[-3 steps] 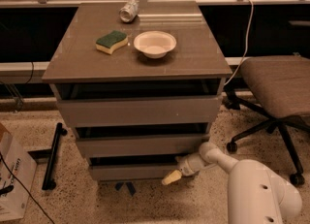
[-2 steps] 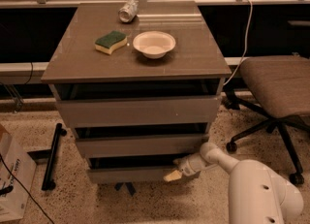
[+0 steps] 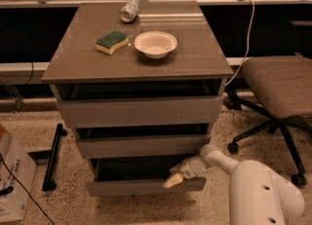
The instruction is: Open bottom drawer
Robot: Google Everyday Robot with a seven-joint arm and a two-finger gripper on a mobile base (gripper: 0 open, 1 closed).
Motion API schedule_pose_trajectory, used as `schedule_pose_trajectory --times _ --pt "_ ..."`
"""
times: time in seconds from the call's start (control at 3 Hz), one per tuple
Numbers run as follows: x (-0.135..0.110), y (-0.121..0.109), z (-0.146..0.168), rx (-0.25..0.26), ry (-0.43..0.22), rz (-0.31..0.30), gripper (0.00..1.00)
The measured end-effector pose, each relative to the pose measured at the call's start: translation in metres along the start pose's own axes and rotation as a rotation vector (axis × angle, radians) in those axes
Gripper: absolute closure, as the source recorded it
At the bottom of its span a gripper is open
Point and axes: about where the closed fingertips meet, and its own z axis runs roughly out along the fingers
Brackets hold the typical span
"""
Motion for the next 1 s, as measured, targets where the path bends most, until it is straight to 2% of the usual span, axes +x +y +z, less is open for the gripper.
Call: schedule_pose_trajectory --times 0.33,0.67,1.0 --pt "0.018 0.02 -0.002 -0.009 0.025 0.059 0.01" --pt "0.04 0.06 0.017 -0.078 0.062 0.095 0.0" --pt "0.039 0.06 0.017 -0.078 0.062 0.091 0.0"
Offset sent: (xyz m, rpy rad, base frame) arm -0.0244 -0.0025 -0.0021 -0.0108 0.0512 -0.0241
